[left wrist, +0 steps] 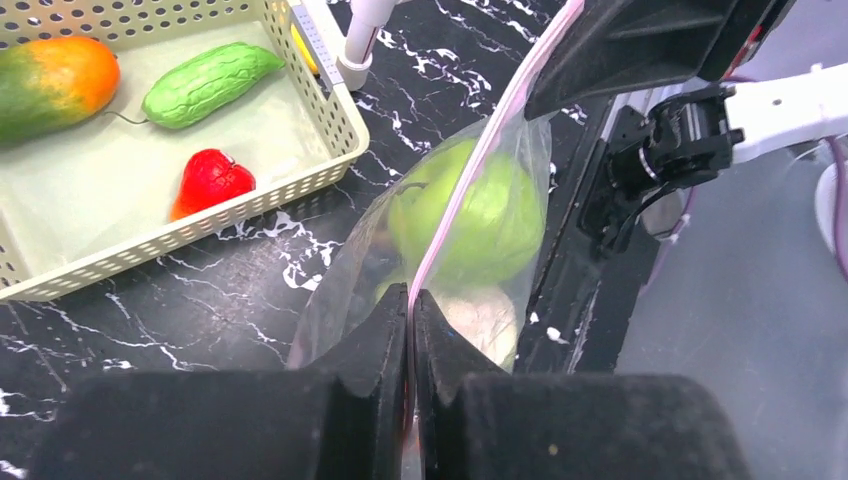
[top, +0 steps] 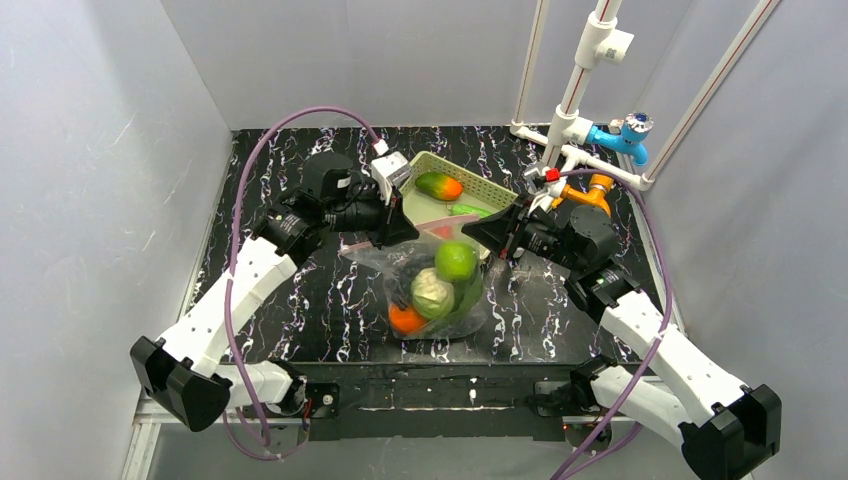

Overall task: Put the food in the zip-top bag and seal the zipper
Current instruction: Place the zipper food storage bag at the center of the board.

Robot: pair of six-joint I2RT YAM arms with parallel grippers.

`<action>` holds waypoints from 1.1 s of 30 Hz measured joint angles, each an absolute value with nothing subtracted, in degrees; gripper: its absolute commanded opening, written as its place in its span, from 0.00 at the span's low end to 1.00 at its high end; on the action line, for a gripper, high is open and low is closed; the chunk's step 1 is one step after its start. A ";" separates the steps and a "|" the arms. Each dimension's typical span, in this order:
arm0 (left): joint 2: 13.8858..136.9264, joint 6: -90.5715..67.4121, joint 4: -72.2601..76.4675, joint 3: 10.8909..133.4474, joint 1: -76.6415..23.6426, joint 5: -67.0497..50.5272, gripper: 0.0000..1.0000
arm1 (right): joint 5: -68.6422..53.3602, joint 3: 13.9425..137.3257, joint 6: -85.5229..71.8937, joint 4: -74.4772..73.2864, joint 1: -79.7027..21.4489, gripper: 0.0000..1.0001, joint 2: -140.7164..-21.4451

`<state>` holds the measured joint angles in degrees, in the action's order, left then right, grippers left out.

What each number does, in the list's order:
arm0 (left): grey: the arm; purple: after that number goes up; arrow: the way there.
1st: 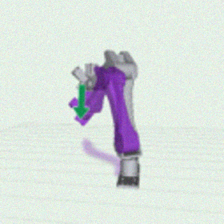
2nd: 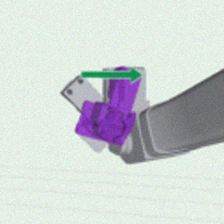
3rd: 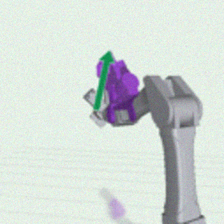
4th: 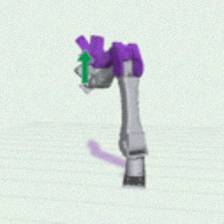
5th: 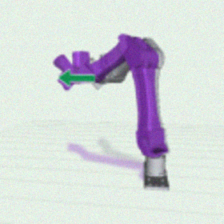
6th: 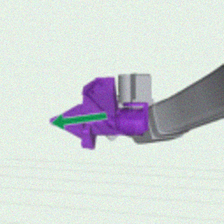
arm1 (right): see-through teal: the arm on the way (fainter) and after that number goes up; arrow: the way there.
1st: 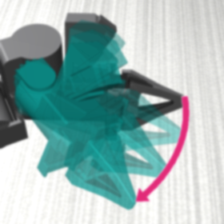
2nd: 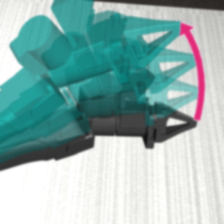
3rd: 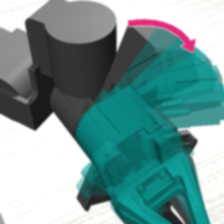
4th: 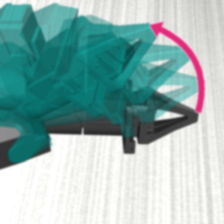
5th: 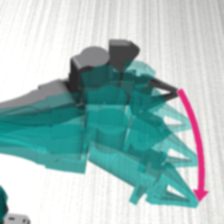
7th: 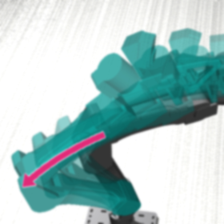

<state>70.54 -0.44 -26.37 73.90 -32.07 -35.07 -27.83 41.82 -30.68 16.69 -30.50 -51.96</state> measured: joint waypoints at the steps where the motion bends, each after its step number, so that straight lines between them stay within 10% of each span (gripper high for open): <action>1: 70.41 0.13 -26.67 73.89 -32.16 -34.45 0.00 | -27.80 41.82 -30.72 16.61 -30.56 0.53 -51.96; 4: 69.42 1.98 -28.36 73.83 -32.29 -31.40 0.00 | -26.15 41.99 -29.85 15.61 -30.73 0.83 -51.65; 9: 66.26 2.46 -29.30 71.89 -27.32 -29.16 0.00 | -17.62 45.02 -27.88 7.88 -30.81 0.98 -48.64; 23: 65.22 4.14 -30.01 61.35 -5.52 -14.83 0.00 | -5.74 57.74 -20.33 -15.14 -30.83 0.98 -39.72; 25: 65.55 4.51 -28.20 59.47 -4.46 -12.74 0.20 | -5.54 57.74 -20.13 -17.73 -30.83 0.98 -39.15; 28: 67.00 5.02 -26.60 58.29 -4.25 -10.45 0.76 | -4.86 57.71 -20.14 -21.72 -30.83 0.98 -37.92; 33: 68.15 -0.38 -26.33 58.83 -3.99 -8.42 0.97 | -3.83 57.76 -19.48 -27.64 -30.83 0.98 -34.00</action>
